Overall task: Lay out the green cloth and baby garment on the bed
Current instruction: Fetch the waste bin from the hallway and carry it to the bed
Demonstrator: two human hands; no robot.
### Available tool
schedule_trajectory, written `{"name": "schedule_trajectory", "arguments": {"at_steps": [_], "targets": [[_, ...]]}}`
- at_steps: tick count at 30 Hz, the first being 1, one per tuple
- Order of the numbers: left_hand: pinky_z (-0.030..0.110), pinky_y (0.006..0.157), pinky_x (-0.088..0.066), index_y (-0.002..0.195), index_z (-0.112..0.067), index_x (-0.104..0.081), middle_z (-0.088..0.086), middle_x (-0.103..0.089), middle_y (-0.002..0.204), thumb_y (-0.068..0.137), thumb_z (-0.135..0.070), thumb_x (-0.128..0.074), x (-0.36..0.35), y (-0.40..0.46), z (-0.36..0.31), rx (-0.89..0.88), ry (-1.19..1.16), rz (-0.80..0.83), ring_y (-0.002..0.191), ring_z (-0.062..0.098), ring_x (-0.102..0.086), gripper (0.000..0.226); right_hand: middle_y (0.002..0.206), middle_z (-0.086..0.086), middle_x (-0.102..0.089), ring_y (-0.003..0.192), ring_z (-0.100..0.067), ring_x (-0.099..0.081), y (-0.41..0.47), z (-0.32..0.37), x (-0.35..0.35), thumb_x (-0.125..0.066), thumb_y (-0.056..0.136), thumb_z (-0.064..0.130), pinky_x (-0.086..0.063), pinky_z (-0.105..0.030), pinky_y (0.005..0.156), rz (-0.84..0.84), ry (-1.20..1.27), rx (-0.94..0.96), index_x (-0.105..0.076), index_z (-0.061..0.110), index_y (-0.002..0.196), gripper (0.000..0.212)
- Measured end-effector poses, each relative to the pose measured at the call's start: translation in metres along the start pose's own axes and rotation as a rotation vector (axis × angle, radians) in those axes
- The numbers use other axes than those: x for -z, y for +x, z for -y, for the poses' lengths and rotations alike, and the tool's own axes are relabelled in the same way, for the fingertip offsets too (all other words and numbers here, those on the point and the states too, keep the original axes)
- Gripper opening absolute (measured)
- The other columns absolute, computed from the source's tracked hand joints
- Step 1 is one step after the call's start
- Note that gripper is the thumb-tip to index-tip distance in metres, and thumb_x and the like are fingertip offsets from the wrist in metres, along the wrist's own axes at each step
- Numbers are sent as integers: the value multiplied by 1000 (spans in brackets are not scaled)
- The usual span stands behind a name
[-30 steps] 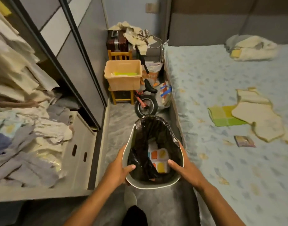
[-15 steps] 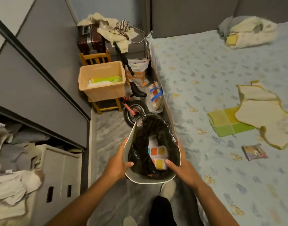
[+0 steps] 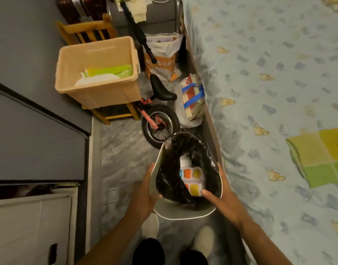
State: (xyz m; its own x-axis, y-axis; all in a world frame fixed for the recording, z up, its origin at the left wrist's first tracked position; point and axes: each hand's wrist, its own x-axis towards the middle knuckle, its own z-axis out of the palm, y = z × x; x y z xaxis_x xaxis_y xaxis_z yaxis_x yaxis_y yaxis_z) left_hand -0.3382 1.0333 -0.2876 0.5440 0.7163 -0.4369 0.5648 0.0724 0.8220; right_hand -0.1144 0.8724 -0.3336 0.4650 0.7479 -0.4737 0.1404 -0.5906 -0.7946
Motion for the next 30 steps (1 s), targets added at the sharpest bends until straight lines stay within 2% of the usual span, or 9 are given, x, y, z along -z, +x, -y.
{"name": "schedule_trajectory", "arguments": {"at_steps": [3, 8, 12, 16, 20, 23, 25, 27, 30], "targets": [[26, 80, -57, 140, -53, -19, -13, -60, 121, 83, -10, -72, -18, 44, 48, 35, 11, 17, 101, 5, -65, 89, 126, 67, -12, 134, 4, -24, 43, -37, -15, -72, 70, 68, -24, -30, 109, 29, 12, -18, 1, 64, 143, 104], [6, 73, -49, 148, -44, -19, -15, -56, 127, 81, -1, -68, -46, 107, 115, 66, 22, 47, 102, -14, -59, 93, 124, 64, -27, 115, 35, -31, 102, -99, -39, -76, 73, 58, -30, -17, 99, 4, 75, -54, -2, 65, 143, 102], [8, 72, -51, 146, -49, -19, -30, -55, 118, 84, -7, -70, -64, 144, 149, 21, 44, 75, 100, -12, -61, 91, 136, 47, -36, 132, 10, -37, 133, -127, -55, -77, 73, 56, -33, -31, 110, 12, 107, -105, -4, 66, 143, 101], [18, 73, -56, 145, -53, -17, -18, -62, 117, 82, -8, -72, -77, 165, 173, 26, 107, 49, 93, 2, -67, 96, 152, 21, -37, 140, -8, -36, 151, -148, -64, -79, 68, 59, -33, -44, 114, -5, 115, -132, -6, 66, 143, 104], [30, 69, -60, 147, -49, -17, -14, -60, 116, 81, -5, -68, -91, 175, 187, 57, 104, 44, 85, 4, -69, 95, 151, 25, -34, 140, -6, -34, 161, -167, -67, -81, 69, 56, -33, -38, 113, 1, 135, -147, -7, 66, 142, 104], [24, 78, -57, 151, -37, -20, -14, -59, 126, 86, -8, -64, -97, 180, 191, 39, 54, 26, 100, 2, -66, 83, 143, 34, -39, 132, 7, -38, 166, -175, -68, -81, 68, 54, -35, -28, 107, -6, 151, -167, -8, 66, 143, 105], [19, 78, -55, 149, -42, -19, -25, -57, 120, 85, -2, -64, -101, 183, 191, 67, 71, 13, 98, -2, -65, 88, 135, 43, -40, 124, 20, -39, 167, -178, -67, -81, 67, 54, -37, -22, 102, -29, 158, -179, -9, 65, 143, 105], [15, 74, -53, 150, -42, -16, -29, -55, 115, 84, -3, -67, -103, 185, 188, 87, 91, 13, 92, -8, -64, 91, 135, 43, -39, 126, 15, -40, 167, -177, -66, -81, 68, 52, -36, -22, 103, -42, 167, -200, -9, 65, 143, 105], [7, 70, -49, 153, -30, -14, -16, -55, 124, 79, -13, -73, -101, 186, 182, 87, 71, 39, 95, -5, -63, 96, 146, 27, -39, 135, 0, -38, 164, -172, -61, -80, 71, 50, -35, -26, 107, -45, 169, -228, -8, 65, 143, 103]]}}
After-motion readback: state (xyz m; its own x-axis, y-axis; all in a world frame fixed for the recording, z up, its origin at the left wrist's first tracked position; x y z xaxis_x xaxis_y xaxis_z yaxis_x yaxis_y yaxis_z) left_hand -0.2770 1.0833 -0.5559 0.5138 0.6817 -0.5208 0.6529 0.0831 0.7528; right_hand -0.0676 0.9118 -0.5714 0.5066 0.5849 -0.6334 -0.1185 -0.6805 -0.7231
